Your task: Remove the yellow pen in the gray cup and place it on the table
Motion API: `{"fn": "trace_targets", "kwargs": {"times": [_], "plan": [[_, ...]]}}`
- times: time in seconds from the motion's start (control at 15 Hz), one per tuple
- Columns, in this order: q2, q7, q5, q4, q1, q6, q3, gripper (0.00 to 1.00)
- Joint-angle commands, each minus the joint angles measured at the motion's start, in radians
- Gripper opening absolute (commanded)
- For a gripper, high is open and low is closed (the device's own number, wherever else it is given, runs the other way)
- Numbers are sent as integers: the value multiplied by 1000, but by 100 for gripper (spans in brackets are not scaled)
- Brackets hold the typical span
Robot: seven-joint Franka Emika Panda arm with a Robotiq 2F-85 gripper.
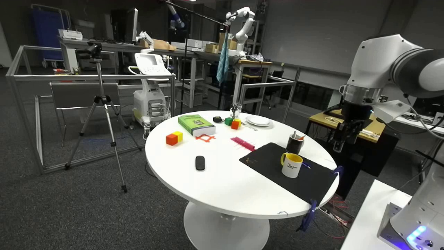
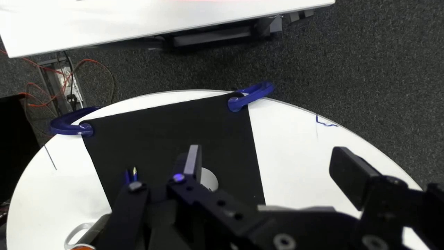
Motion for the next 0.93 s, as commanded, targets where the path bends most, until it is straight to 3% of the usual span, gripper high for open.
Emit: {"fn": "trace_targets", "kwargs": {"times": [0.0, 0.53, 0.87], "plan": [[0, 28, 0, -18, -31, 30, -59, 100], [-18, -13, -2, -35, -176, 113, -264, 100], [39, -65, -32, -11, -286, 178, -365, 100]]}}
